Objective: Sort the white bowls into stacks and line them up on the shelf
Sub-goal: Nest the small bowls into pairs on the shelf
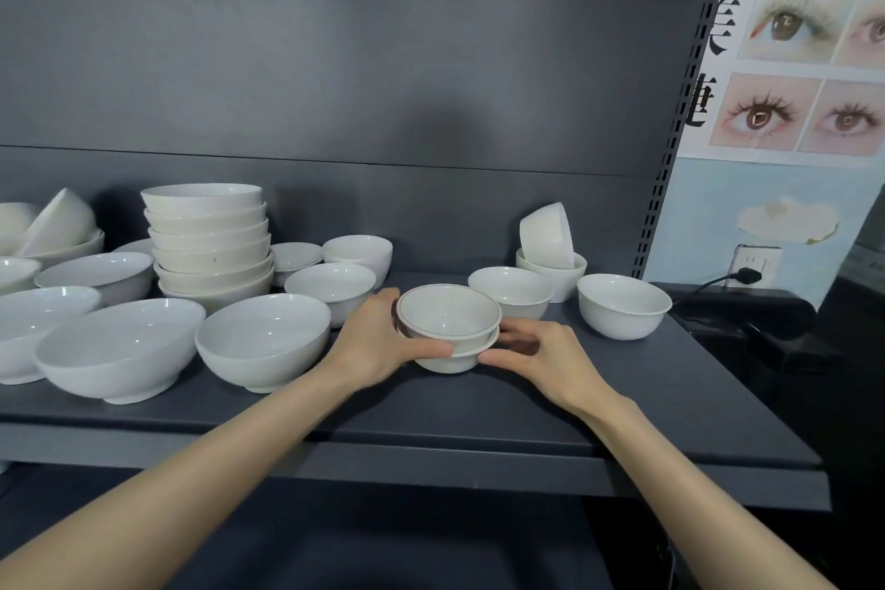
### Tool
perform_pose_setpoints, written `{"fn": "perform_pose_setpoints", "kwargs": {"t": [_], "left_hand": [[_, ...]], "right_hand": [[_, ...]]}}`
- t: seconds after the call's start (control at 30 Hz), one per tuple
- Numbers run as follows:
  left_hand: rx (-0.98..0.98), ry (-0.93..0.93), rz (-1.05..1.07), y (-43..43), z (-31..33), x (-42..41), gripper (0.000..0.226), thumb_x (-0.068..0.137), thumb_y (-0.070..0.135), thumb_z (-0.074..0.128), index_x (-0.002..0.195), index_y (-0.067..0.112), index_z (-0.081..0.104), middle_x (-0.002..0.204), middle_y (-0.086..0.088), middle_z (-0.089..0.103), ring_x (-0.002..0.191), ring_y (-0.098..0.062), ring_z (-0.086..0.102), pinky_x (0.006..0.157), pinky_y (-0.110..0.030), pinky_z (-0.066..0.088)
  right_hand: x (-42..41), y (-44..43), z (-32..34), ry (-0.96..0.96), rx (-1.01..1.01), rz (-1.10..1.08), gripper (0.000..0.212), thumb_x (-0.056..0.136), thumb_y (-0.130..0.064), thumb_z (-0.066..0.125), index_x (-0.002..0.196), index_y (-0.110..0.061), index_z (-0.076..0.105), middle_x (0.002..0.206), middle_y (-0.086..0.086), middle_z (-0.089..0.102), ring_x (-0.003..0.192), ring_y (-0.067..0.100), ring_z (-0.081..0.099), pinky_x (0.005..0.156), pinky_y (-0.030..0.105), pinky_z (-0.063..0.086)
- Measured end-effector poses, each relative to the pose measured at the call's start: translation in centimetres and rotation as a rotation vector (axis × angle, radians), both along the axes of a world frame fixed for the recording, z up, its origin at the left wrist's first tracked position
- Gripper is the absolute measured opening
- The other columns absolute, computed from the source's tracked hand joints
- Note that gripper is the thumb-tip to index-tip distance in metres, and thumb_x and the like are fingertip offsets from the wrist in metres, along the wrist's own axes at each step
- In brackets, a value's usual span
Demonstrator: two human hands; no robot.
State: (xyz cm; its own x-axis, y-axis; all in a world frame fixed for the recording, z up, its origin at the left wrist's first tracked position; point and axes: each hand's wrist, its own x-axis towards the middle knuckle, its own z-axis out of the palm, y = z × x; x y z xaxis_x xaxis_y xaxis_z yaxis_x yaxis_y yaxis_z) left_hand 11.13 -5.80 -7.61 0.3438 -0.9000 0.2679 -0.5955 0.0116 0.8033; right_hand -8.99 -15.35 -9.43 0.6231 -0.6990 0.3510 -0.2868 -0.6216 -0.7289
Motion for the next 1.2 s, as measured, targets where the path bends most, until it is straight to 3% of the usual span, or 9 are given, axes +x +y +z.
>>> {"fn": "perform_pose_setpoints", "kwargs": {"t": [0.2,0.4,0.57,0.73,0.8,0.9,0.97,1.07,1.2], "left_hand": [[-0.068,-0.107,0.096,0.0,-0.3,0.7,0.043,0.061,0.034,0.088,0.079,0.017,0.053,0.066,0.012,0.050,0.061,-0.004,0.045,0.055,-0.019,0.033],[-0.086,-0.039,0.071,-0.2,-1.4,1.4,0.044,0.066,0.028,0.086,0.102,0.016,0.064,0.093,0.006,0.072,0.089,-0.013,0.067,0.084,-0.037,0.054],[-0.116,-0.047,0.077,0.0,-1.6,0.1,0.043,0.076,0.026,0.079,0.113,0.015,0.060,0.106,0.002,0.069,0.103,-0.016,0.062,0.091,-0.029,0.047],[-0.093,-0.043,0.098,0.7,-1.8,-0.4,0.076,0.068,0.059,0.066,0.129,0.018,0.048,0.131,-0.001,0.055,0.125,-0.020,0.050,0.103,-0.043,0.043],[-0.102,-0.085,0.095,1.2,-1.4,-0.9,0.076,0.076,0.050,0.070,0.137,0.015,0.039,0.143,-0.003,0.042,0.134,-0.020,0.038,0.110,-0.035,0.034],[-0.150,-0.174,0.090,1.4,-1.6,-1.3,0.072,0.083,0.036,0.070,0.141,0.014,0.034,0.147,-0.003,0.032,0.137,-0.015,0.028,0.104,-0.016,0.023],[-0.200,-0.194,0.079,1.4,-1.7,-1.7,0.073,0.084,0.037,0.069,0.143,0.014,0.033,0.152,-0.001,0.026,0.141,-0.013,0.022,0.107,-0.016,0.019],[-0.305,-0.234,0.042,1.2,-0.9,-2.8,0.063,0.084,0.034,0.070,0.138,0.015,0.043,0.149,0.004,0.031,0.142,-0.010,0.019,0.105,-0.006,0.013],[-0.357,-0.213,-0.050,-0.8,0.4,-5.6,0.055,0.082,0.030,0.073,0.130,0.013,0.052,0.135,0.005,0.045,0.127,-0.009,0.037,0.096,-0.004,0.020]], "right_hand": [[1.3,-0.6,-0.2,0.051,-0.059,-0.073,0.031,0.076,-0.042,0.075,0.106,-0.039,0.070,0.089,-0.011,0.073,0.087,0.004,0.066,0.089,0.036,0.051],[-0.1,-1.8,-0.2,-0.033,-0.067,-0.300,0.051,0.077,-0.027,0.078,0.123,-0.022,0.057,0.082,-0.010,0.064,0.076,0.013,0.061,0.083,0.035,0.051],[-0.7,-3.3,-0.3,0.098,-0.089,-0.393,0.051,0.084,-0.038,0.069,0.130,-0.024,0.054,0.094,-0.005,0.066,0.093,0.021,0.062,0.090,0.041,0.048],[-0.1,-3.7,-0.3,0.075,-0.105,-0.438,0.027,0.089,-0.029,0.065,0.112,-0.015,0.063,0.101,0.007,0.071,0.096,0.027,0.063,0.085,0.038,0.048],[-0.1,-3.7,-0.3,0.023,-0.107,-0.436,0.021,0.090,-0.025,0.065,0.105,-0.010,0.064,0.099,0.009,0.072,0.093,0.027,0.062,0.078,0.033,0.045],[-0.4,-3.4,0.0,-0.059,-0.117,-0.431,0.015,0.089,-0.020,0.066,0.097,-0.007,0.066,0.090,0.006,0.071,0.089,0.024,0.062,0.071,0.023,0.036],[-0.7,-3.2,0.4,-0.140,-0.108,-0.444,0.010,0.089,-0.022,0.066,0.087,-0.012,0.065,0.080,0.002,0.068,0.085,0.026,0.063,0.070,0.024,0.039],[-1.3,-2.8,1.8,-0.258,-0.086,-0.448,0.014,0.088,-0.028,0.066,0.080,-0.018,0.064,0.073,0.004,0.068,0.075,0.029,0.063,0.076,0.038,0.051],[-4.0,-2.3,4.2,-0.272,-0.153,-0.459,0.012,0.087,-0.030,0.068,0.080,-0.020,0.066,0.072,0.001,0.069,0.072,0.023,0.062,0.074,0.033,0.047]]}}
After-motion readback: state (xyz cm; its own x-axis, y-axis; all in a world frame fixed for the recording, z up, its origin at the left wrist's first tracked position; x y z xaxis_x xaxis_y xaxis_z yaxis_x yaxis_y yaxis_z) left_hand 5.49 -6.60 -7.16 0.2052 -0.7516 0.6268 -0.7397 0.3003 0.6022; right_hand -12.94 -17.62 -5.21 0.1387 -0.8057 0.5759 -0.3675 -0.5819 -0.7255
